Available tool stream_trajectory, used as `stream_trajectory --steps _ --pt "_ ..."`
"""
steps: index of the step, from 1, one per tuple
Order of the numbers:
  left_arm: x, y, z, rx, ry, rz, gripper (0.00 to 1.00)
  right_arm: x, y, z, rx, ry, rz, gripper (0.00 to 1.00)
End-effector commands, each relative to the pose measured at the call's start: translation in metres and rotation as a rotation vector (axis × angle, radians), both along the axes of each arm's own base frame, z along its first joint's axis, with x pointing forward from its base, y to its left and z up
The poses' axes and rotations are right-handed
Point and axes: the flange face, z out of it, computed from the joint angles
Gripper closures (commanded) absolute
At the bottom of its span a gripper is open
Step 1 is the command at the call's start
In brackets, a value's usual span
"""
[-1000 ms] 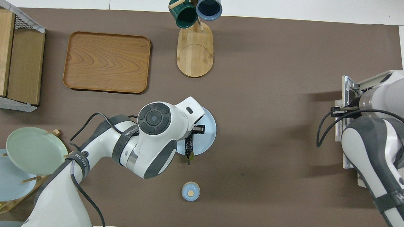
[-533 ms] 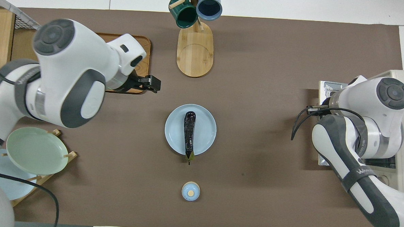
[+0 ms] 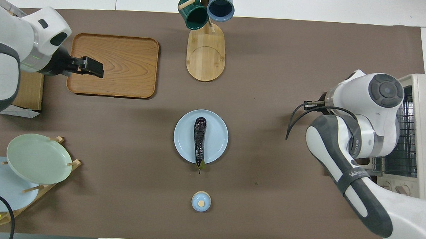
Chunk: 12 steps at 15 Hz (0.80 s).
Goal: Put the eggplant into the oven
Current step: 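Release the eggplant on the plate while the right gripper opens the oven door, then reach the right gripper to the eggplant on the plate and grasp it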
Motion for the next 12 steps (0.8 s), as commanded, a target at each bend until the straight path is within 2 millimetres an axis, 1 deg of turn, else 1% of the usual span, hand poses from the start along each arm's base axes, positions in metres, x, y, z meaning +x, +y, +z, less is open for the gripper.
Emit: stream_trajectory --steps 1,2,3,4,5,6,7,8,9,10,11,12 --pt "-0.024 0.015 0.037 0.07 0.002 -0.01 0.0 0.006 0.095 0.028 0.019 -0.024 -0.036 1.0" --pt "-0.029 0.026 0.044 0.088 0.014 0.003 0.0 0.002 0.14 0.042 0.027 -0.045 0.02 0.87" --pt "-0.036 0.03 0.053 0.092 0.025 0.01 0.0 0.002 0.181 0.052 0.036 -0.035 0.037 0.66" --pt "-0.046 0.034 0.064 0.096 0.034 0.017 0.0 0.009 0.222 0.058 0.02 -0.025 0.007 0.67" --pt "-0.055 0.036 0.073 0.098 0.045 0.02 0.0 0.012 0.271 0.065 0.019 -0.028 -0.048 0.67" --pt "-0.063 0.038 0.081 0.1 0.053 0.023 0.0 0.01 0.305 0.057 0.016 -0.027 -0.099 0.68" --pt "-0.068 0.041 0.084 0.102 0.068 0.028 0.0 0.009 0.326 0.052 0.032 -0.044 -0.128 0.71" --pt "-0.074 0.042 0.086 0.104 0.083 0.026 0.0 0.003 0.343 0.05 0.045 -0.051 -0.125 0.74" --pt "-0.078 0.042 0.085 0.106 0.095 0.021 0.0 -0.01 0.36 0.05 0.053 -0.048 -0.11 0.74" --pt "-0.081 0.042 0.081 0.107 0.098 0.024 0.0 -0.027 0.381 0.05 0.055 -0.047 -0.108 0.74" --pt "-0.084 0.042 0.077 0.108 0.101 0.027 0.0 -0.037 0.394 0.051 0.06 -0.052 -0.113 0.74" --pt "-0.086 0.041 0.071 0.107 0.106 0.022 0.0 -0.043 0.401 0.05 0.06 -0.057 -0.106 0.72"
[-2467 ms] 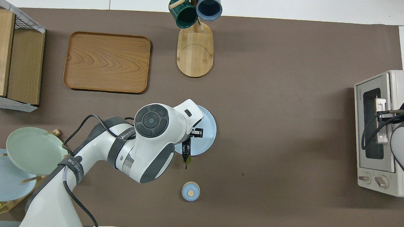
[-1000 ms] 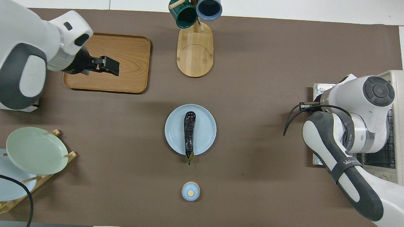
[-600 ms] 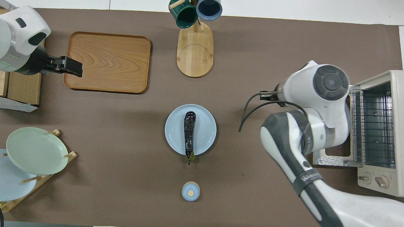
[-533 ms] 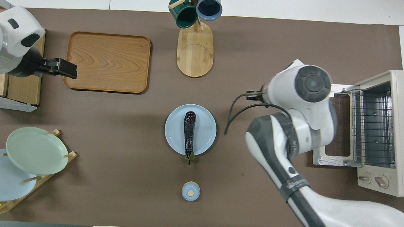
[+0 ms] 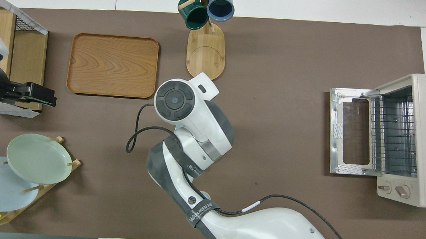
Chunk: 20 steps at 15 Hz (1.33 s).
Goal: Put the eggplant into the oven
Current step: 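Reach the right gripper to the eggplant on the plate and grasp it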
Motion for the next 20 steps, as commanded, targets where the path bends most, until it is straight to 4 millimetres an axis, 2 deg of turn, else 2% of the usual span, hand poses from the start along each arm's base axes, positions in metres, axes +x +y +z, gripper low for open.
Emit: stream_trajectory --steps 1,2,3,4,7,8,11,13,15,17,20 --pt "-0.01 0.008 -0.01 0.02 -0.008 0.007 0.0 -0.01 0.023 0.01 0.03 -0.037 0.002 0.67" --pt "-0.01 0.007 -0.014 0.015 -0.027 0.011 0.0 -0.008 0.026 0.013 0.058 -0.063 0.003 0.64" --pt "-0.011 0.007 -0.016 0.014 -0.041 0.009 0.0 -0.01 0.029 0.011 0.072 -0.073 0.008 0.48" --pt "-0.011 0.008 -0.02 0.012 -0.041 0.008 0.0 -0.011 0.027 0.0 0.076 -0.065 0.001 0.41" --pt "-0.006 0.012 -0.017 -0.003 -0.049 0.022 0.0 -0.024 0.02 -0.021 0.041 -0.025 0.001 0.42" --pt "-0.005 0.012 -0.011 -0.004 -0.049 0.02 0.0 -0.035 0.022 -0.027 0.035 -0.019 0.017 0.42" --pt "0.0 0.014 0.008 0.005 0.018 0.018 0.0 -0.046 0.01 -0.048 0.027 -0.013 0.028 0.42" --pt "0.001 0.023 0.012 0.008 0.027 0.016 0.0 -0.056 0.017 -0.05 0.032 0.0 0.043 0.42" --pt "0.002 0.02 0.01 0.006 0.018 0.006 0.0 -0.058 0.019 -0.05 0.042 0.003 0.04 0.42" --pt "0.003 0.019 0.009 0.003 0.007 0.006 0.0 -0.065 0.03 -0.047 0.096 -0.002 0.034 0.42" --pt "0.002 0.018 0.009 0.006 0.015 0.003 0.0 -0.076 0.02 -0.064 0.083 0.01 0.041 0.42"
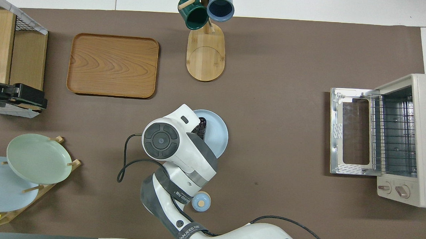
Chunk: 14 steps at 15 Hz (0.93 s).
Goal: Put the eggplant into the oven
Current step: 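Reach the right gripper to the eggplant on the plate and grasp it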
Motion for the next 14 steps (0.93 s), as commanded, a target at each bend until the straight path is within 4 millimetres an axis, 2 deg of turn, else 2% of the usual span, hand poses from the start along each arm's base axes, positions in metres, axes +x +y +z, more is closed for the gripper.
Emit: stream_trajectory --steps 1,2,5,11,12,13,14 --pt "0.001 0.003 0.006 0.01 0.003 -0.012 0.0 -0.02 -0.013 -0.015 0.02 0.009 -0.01 0.42" --pt "0.001 0.004 0.007 0.011 0.001 -0.012 0.0 -0.025 -0.012 -0.016 0.017 0.01 0.001 0.42" --pt "0.0 0.008 0.008 0.011 0.0 -0.007 0.0 -0.025 -0.012 -0.016 0.018 0.009 0.001 0.51" --pt "0.001 0.008 0.008 0.014 0.0 -0.006 0.0 -0.032 -0.02 -0.028 0.023 0.003 -0.003 0.54" --pt "0.001 0.008 0.007 0.014 0.001 -0.006 0.0 -0.032 -0.02 -0.028 0.023 0.003 -0.003 0.61" --pt "0.0 0.008 0.007 0.014 0.0 -0.006 0.0 -0.032 -0.02 -0.029 0.02 0.007 -0.003 0.73" --pt "0.001 0.008 0.007 0.012 -0.002 -0.003 0.0 -0.032 -0.02 -0.028 0.017 0.009 -0.001 0.98"
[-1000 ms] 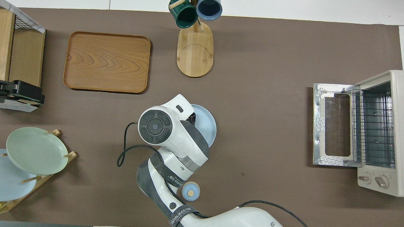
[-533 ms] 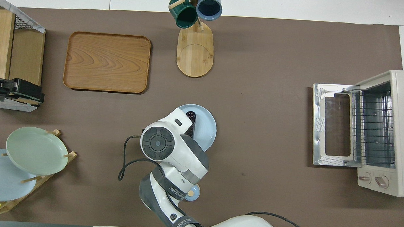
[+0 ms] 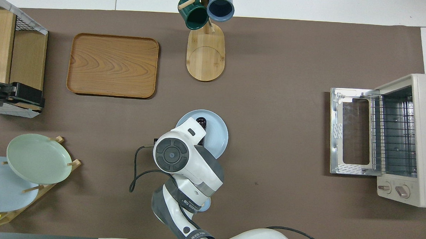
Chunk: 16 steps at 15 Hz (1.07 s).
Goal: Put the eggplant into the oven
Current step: 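Reach the right gripper to the eggplant on the plate and grasp it, then carry the eggplant into the open oven with the right gripper and release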
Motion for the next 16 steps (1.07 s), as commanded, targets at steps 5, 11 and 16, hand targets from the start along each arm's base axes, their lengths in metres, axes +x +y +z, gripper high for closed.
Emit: stream_trajectory --steps 5,11,16 --pt "0.001 0.007 0.005 0.012 -0.004 0.001 0.0 0.002 -0.007 0.022 -0.079 0.024 0.077 1.0" --pt "-0.001 0.008 0.004 0.012 0.004 0.002 0.0 0.049 -0.072 0.103 -0.334 0.06 0.201 1.0" --pt "-0.001 0.009 0.003 0.012 0.005 0.005 0.0 0.095 -0.234 0.139 -0.37 0.16 0.12 1.0"
